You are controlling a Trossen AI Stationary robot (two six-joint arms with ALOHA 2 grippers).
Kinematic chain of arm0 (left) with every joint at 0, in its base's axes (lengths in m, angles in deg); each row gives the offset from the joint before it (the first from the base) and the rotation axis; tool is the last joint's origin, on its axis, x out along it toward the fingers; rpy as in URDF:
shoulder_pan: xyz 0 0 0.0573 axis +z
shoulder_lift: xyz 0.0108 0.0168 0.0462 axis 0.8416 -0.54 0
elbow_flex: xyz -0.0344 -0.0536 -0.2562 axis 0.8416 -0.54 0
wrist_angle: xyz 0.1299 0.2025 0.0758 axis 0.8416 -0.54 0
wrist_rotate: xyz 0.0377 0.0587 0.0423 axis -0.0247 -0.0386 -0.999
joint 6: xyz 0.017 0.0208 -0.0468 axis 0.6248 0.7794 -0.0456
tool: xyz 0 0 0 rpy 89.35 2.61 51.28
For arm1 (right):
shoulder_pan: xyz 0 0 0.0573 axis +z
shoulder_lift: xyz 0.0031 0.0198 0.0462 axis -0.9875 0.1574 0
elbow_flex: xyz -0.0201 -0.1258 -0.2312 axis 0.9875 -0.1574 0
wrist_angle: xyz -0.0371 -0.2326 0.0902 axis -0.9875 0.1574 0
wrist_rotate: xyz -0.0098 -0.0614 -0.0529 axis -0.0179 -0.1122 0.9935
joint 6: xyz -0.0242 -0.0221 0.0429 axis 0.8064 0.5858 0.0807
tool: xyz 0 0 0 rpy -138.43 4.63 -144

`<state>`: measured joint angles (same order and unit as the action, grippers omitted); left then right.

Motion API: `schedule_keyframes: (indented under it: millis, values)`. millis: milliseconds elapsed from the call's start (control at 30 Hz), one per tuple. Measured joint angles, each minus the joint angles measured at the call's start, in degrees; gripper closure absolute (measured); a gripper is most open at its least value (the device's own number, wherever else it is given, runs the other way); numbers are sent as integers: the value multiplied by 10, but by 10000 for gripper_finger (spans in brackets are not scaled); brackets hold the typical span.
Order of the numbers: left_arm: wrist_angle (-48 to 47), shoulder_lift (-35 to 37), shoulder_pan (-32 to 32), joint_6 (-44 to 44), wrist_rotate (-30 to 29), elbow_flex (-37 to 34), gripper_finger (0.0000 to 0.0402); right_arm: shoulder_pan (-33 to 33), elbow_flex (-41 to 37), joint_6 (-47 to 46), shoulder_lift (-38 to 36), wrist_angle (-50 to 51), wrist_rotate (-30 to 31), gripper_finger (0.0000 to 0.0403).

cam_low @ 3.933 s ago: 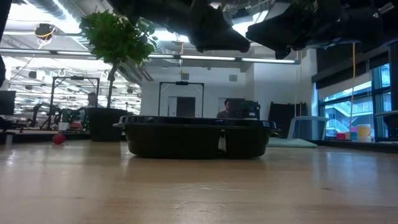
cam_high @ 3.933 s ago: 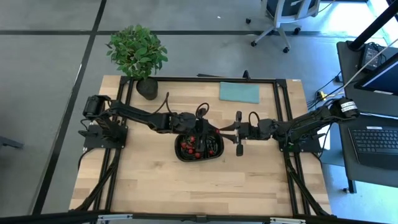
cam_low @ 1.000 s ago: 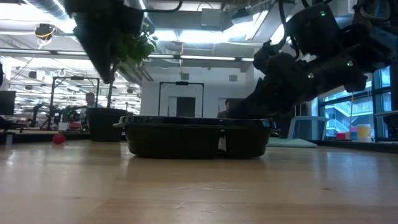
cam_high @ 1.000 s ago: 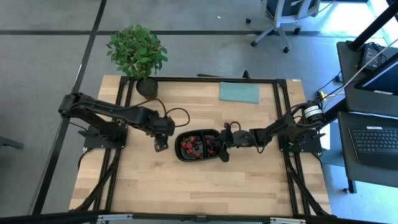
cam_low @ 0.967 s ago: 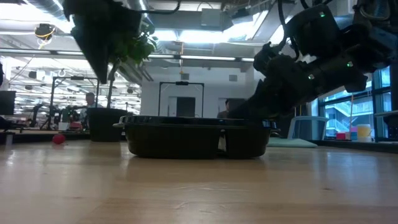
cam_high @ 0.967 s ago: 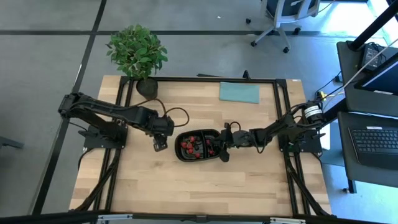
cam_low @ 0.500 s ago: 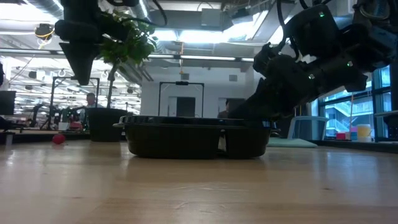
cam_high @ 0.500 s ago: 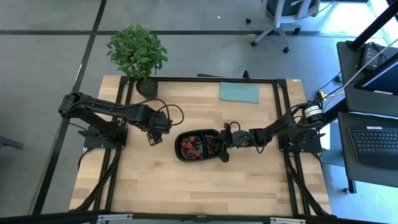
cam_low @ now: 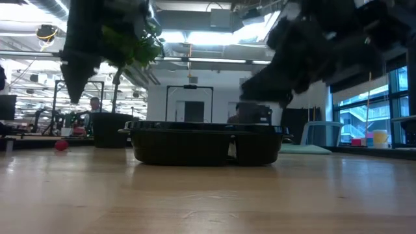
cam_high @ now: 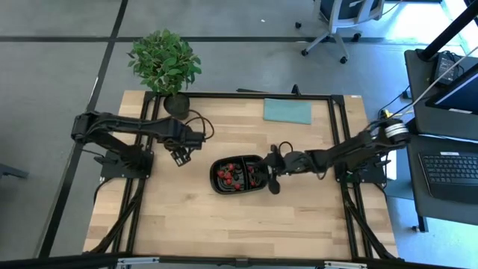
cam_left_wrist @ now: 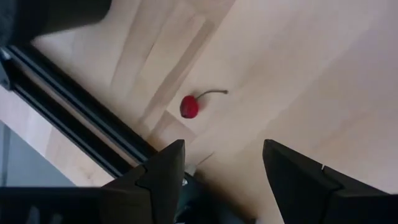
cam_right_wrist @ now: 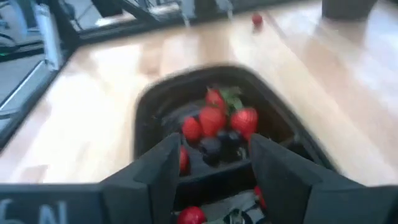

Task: Pick and placing Produce into tupperware
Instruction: Put the red cherry into the right section of the black bin

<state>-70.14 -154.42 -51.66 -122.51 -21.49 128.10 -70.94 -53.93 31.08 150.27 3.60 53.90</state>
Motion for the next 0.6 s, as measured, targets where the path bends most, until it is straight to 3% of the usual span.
schedule_keyframes:
  millis: [167,267,600]
  values:
    - [24,0,38,9,-3,-60,193,0,0,41,-101,76,2,208]
    - [84,0,58,19,-5,-97,193,0,0,52,-140,92,2,208]
    - [197,0,115,-2,-1,-170,193,0,0,51,-156,121,3,208]
